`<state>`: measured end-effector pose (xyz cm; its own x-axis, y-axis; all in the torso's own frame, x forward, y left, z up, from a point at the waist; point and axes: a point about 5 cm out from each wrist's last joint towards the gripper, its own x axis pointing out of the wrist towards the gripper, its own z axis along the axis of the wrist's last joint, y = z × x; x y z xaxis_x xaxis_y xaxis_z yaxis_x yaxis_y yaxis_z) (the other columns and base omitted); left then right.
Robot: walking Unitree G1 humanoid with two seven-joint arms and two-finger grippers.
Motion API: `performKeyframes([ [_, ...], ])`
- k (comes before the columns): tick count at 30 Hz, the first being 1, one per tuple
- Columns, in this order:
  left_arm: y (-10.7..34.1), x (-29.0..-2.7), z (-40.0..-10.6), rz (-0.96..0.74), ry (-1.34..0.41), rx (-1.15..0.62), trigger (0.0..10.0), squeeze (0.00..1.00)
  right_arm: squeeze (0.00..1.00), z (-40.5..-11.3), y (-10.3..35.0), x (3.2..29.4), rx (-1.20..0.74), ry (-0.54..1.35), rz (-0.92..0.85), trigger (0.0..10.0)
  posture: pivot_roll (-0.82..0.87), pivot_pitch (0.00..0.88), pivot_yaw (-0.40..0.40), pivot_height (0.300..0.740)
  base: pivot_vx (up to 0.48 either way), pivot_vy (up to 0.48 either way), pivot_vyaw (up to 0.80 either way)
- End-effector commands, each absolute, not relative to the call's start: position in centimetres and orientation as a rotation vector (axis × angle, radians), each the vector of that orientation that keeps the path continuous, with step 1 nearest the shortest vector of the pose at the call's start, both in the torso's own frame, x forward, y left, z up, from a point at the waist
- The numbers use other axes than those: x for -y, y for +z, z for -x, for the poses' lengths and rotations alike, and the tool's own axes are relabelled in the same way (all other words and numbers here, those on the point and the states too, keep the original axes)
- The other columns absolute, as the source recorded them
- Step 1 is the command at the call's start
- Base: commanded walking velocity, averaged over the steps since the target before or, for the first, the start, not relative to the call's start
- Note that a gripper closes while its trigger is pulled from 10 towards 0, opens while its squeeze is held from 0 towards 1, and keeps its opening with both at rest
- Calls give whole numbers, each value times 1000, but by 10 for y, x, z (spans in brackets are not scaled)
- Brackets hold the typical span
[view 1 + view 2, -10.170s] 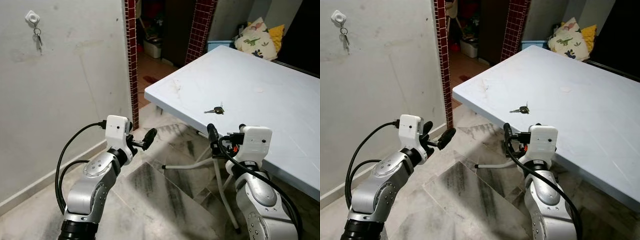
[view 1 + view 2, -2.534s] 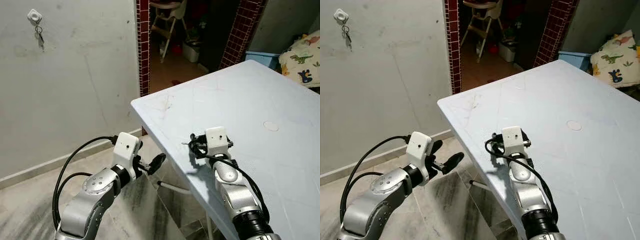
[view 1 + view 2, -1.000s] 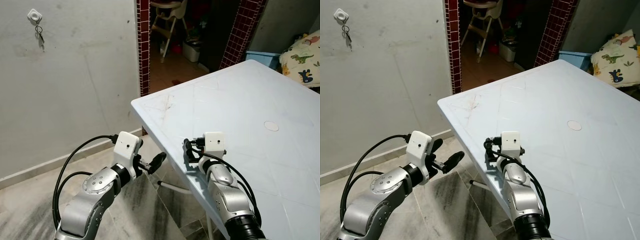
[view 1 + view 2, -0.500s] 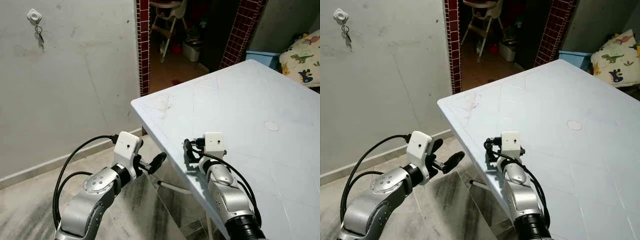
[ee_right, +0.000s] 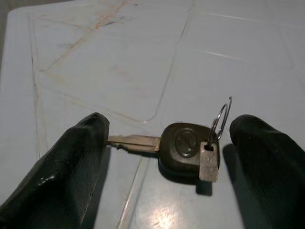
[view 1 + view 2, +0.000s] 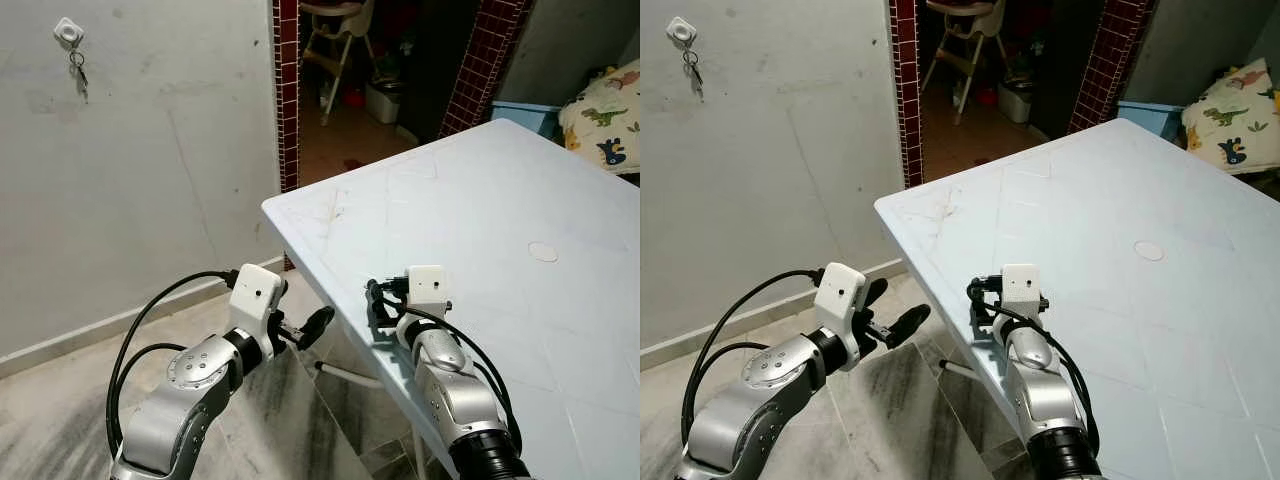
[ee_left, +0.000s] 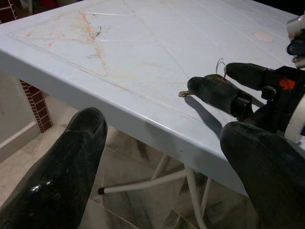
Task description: Hang keys on a hook
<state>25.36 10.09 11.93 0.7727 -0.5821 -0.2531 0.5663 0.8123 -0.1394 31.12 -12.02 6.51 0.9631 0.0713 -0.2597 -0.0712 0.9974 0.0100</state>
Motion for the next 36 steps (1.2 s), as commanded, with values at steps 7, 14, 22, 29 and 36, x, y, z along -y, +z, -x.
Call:
performKeyframes([
  [7, 121, -101, -255, 41, -631, -285, 10000, 0, 1000, -316, 67, 121, -252, 60, -14, 10000, 179, 0, -20, 740, 0, 0, 0],
  [14, 120, -100, -255, 42, -637, -288, 10000, 0, 1000, -317, 68, 121, -246, 40, -12, 10000, 175, 0, -14, 740, 0, 0, 0],
  [22, 121, -100, -255, 40, -640, -289, 10000, 0, 0, -316, 65, 125, -257, 21, -12, 10000, 173, 0, -12, 740, 0, 0, 0],
  [29, 131, -100, -259, 32, -644, -223, 10000, 0, 0, -311, 79, 141, -183, -30, -74, 0, 167, 0, -9, 740, 0, 0, 0],
  [36, 138, -107, -262, -43, -663, -168, 10000, 0, 0, -300, 98, 147, -124, 25, -32, 471, 147, 0, -8, 740, 0, 0, 0],
])
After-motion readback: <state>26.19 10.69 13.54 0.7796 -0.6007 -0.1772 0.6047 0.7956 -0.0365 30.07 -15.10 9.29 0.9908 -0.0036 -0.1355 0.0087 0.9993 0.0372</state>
